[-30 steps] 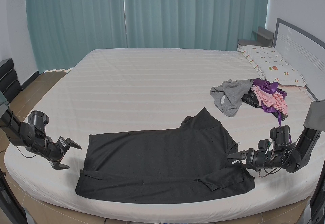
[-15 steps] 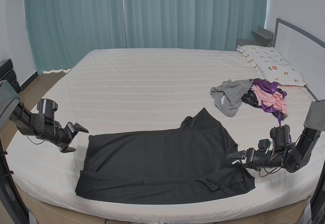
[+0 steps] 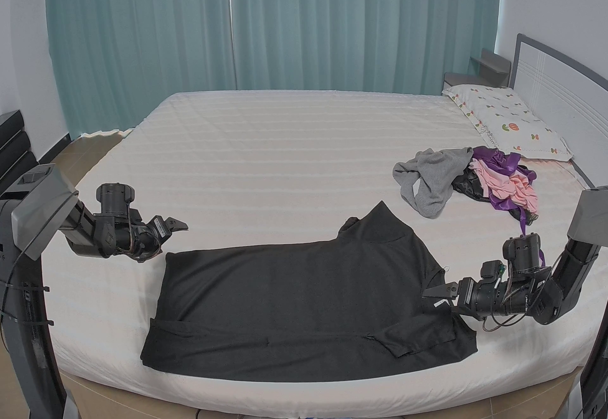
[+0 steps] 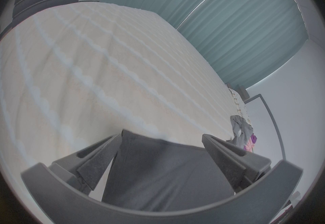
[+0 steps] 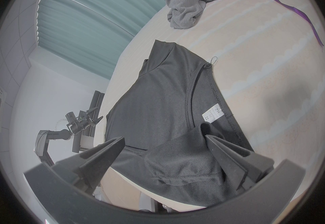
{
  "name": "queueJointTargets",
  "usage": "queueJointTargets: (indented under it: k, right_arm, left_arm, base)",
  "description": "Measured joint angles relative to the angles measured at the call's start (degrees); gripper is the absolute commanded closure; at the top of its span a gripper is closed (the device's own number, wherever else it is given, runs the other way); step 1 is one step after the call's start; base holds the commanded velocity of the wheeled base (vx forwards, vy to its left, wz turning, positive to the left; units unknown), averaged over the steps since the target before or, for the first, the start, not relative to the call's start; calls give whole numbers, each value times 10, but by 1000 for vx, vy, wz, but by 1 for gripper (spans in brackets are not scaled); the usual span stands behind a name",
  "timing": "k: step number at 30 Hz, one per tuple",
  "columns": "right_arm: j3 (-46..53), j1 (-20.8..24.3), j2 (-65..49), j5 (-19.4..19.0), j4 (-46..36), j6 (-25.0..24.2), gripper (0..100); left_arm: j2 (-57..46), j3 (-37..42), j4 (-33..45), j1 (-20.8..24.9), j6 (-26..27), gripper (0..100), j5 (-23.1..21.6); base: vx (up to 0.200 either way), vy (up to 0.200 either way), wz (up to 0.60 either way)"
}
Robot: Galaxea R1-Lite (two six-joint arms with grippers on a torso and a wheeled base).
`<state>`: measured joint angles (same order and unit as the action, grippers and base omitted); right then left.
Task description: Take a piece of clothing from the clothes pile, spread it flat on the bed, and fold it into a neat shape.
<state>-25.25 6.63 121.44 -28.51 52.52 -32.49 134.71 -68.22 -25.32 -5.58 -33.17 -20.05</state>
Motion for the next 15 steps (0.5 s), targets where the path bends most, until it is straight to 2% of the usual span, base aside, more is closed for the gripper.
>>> queueJointTargets:
  k: [3, 15]
  right_arm:
    - [-5, -1, 0, 4, 0, 0, 0]
    - [-19, 1, 7, 5, -1, 1, 0]
  left_arm:
    - [21, -21, -7, 5, 2, 0, 18]
    - [61, -23, -39, 7, 3, 0, 22]
  base:
    - [0, 0, 0]
    - [0, 0, 0]
